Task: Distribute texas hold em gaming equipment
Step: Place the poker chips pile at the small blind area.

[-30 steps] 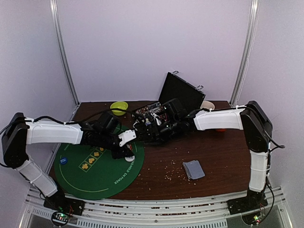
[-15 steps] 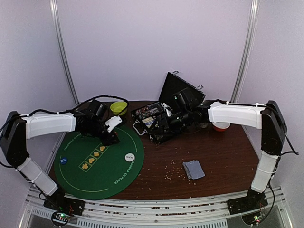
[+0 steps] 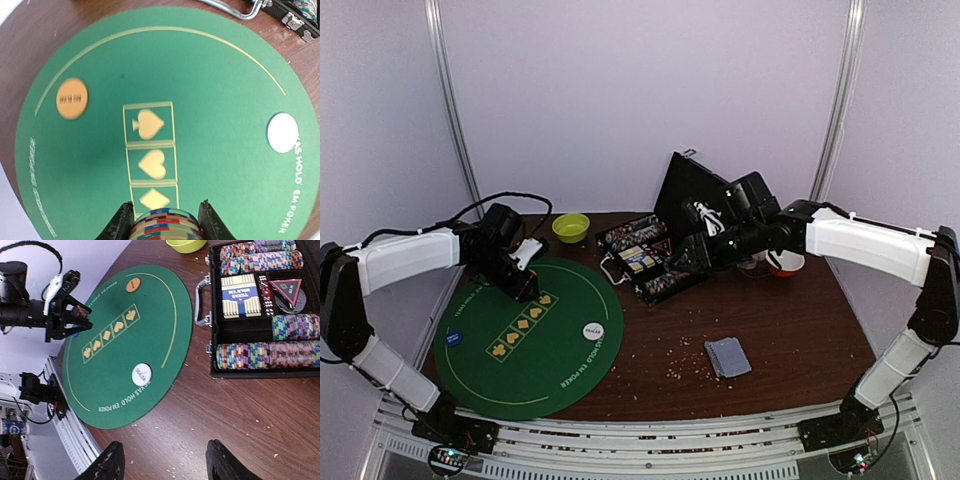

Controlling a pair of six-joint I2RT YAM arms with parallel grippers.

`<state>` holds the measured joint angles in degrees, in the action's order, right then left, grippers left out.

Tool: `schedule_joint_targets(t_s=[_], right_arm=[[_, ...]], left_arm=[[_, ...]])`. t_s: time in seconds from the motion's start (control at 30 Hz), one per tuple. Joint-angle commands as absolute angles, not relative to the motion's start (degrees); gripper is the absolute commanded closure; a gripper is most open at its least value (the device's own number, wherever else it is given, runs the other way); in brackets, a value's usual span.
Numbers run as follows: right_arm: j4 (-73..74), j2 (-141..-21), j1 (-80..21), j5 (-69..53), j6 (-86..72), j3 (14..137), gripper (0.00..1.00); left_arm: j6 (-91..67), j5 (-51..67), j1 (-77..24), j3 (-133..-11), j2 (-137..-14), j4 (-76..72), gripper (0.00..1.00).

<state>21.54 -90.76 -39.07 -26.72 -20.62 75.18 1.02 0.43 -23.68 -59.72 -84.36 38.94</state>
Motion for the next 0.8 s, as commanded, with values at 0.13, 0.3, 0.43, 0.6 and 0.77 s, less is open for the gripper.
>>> schedule_joint_targets(t_s=[0.13, 0.3, 0.43, 0.6, 0.77], right_arm=[[20.6, -85.9, -38.3, -16.5, -12.1, 66.6, 0.39], [20.8, -87.5, -37.7, -17.2, -8.0, 65.8, 0.38], [21.2, -88.3, -37.2, -16.6, -5.5, 65.5, 0.38], [19.2, -87.3, -36.4, -14.9, -5.4, 63.3, 0.38], [19.5, -86.7, -35.8, -12.9, -4.2, 62.4, 0.38]], left_arm=[[-9.7, -2.0, -17.8, -64.2, -81.4, 47.7, 1.00], [-12.5, -2.1, -11.9, -64.0, -80.2, 45.1, 1.00], [-12.6, -2.0, -6.2, -63.5, -80.4, 43.8, 1.00], [-13.4, -0.4, 1.4, -61.0, -79.5, 40.6, 1.00], [-14.1, 0.1, 6.7, -58.0, -79.0, 38.8, 1.00]])
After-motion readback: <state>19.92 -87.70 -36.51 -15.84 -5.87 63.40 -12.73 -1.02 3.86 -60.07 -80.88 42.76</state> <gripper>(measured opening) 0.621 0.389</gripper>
